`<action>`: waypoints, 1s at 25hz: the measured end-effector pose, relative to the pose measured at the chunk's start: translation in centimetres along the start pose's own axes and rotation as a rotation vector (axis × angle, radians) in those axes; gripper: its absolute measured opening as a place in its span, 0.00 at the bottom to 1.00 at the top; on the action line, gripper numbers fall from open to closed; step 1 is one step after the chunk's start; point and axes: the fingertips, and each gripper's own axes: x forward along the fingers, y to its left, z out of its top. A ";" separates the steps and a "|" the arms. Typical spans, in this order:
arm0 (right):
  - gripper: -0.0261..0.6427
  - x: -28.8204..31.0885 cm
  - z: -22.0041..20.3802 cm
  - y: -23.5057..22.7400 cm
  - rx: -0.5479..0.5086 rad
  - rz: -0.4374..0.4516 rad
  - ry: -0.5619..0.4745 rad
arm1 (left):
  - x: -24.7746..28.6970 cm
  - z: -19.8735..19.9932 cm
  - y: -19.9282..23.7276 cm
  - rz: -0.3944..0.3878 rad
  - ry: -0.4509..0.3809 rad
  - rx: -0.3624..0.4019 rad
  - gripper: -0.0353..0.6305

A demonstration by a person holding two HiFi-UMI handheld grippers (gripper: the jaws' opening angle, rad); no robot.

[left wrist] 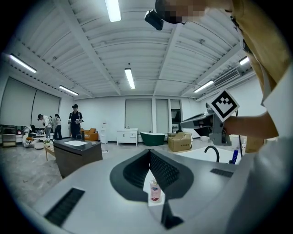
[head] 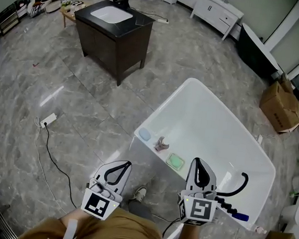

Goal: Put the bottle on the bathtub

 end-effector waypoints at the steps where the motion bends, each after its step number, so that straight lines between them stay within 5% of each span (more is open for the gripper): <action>1: 0.05 -0.4 0.3 -0.1 0.003 0.000 -0.003 | 0.0 0.2 -0.1 0.006 0.000 -0.005 0.06; 25: 0.05 -7.7 8.5 -4.1 0.045 0.062 -0.235 | 1.8 7.9 -4.0 0.031 -0.115 0.032 0.06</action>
